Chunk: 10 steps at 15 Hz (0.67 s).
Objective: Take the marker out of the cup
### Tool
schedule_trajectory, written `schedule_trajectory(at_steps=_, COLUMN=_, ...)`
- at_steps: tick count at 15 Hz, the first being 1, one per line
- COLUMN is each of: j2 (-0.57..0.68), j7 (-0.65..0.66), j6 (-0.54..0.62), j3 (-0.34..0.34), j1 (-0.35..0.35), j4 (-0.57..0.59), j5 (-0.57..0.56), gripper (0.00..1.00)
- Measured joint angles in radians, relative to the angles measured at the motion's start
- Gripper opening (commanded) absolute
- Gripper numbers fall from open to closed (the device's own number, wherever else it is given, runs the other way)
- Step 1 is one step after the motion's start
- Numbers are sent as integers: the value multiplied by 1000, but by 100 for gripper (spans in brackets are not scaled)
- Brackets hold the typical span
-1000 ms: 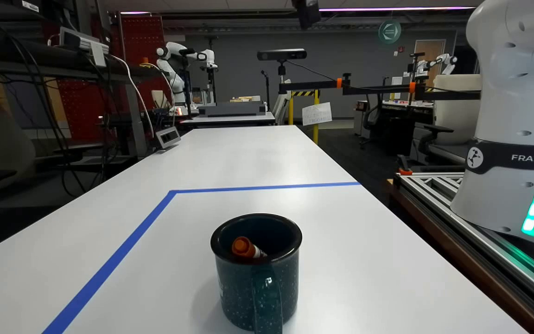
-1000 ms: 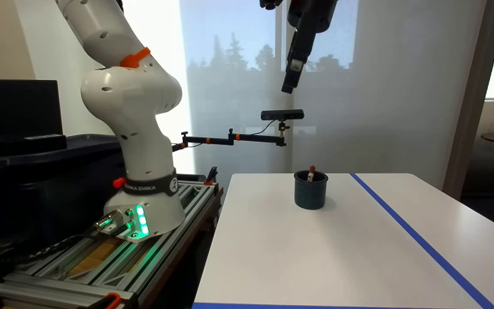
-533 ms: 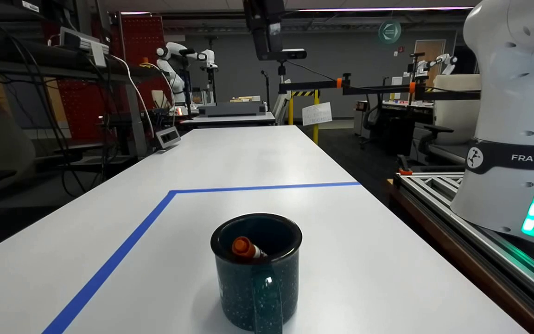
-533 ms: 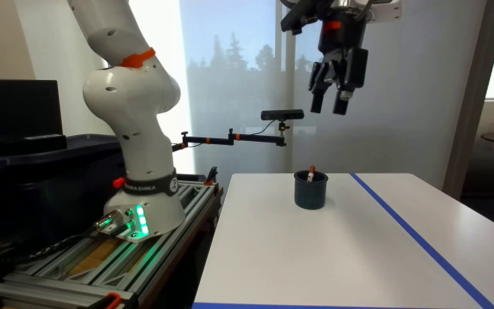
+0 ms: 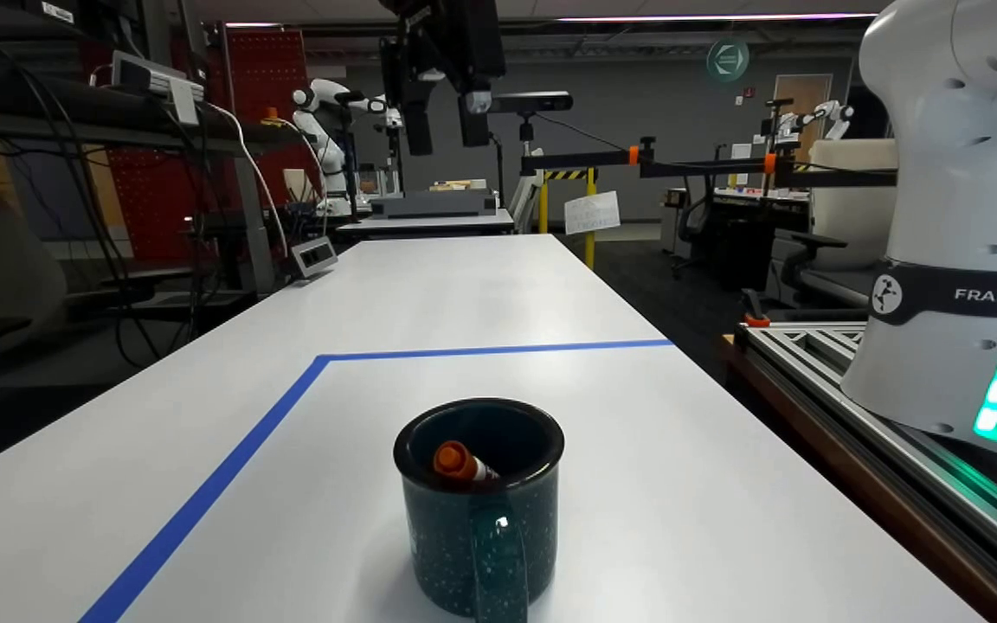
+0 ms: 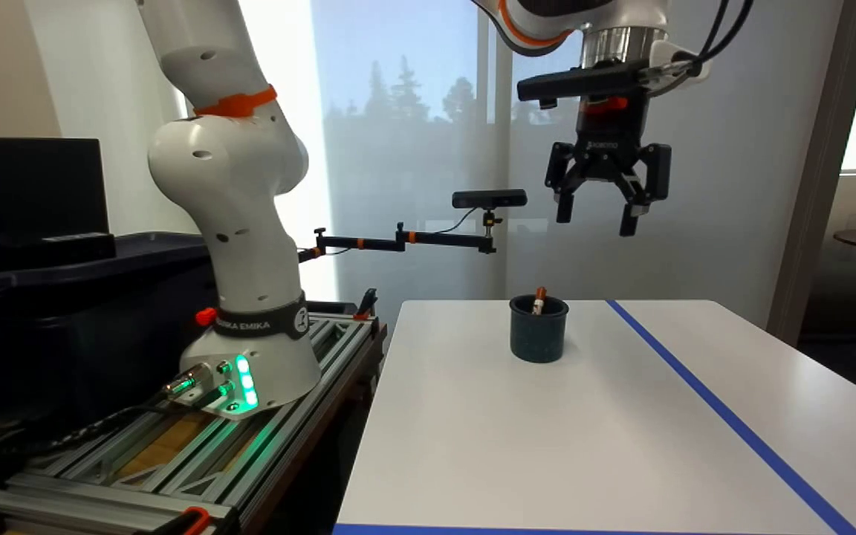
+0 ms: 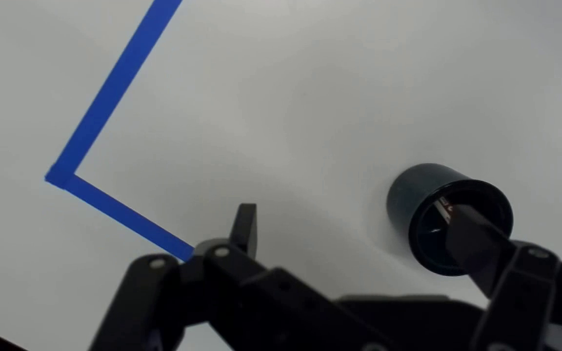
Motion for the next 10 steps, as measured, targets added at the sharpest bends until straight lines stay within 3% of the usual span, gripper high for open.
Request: schedule_trajectory(at_steps=10, j2=28, j7=-523, j6=65, j3=17, j1=66, j4=-76, j5=172, gripper=100)
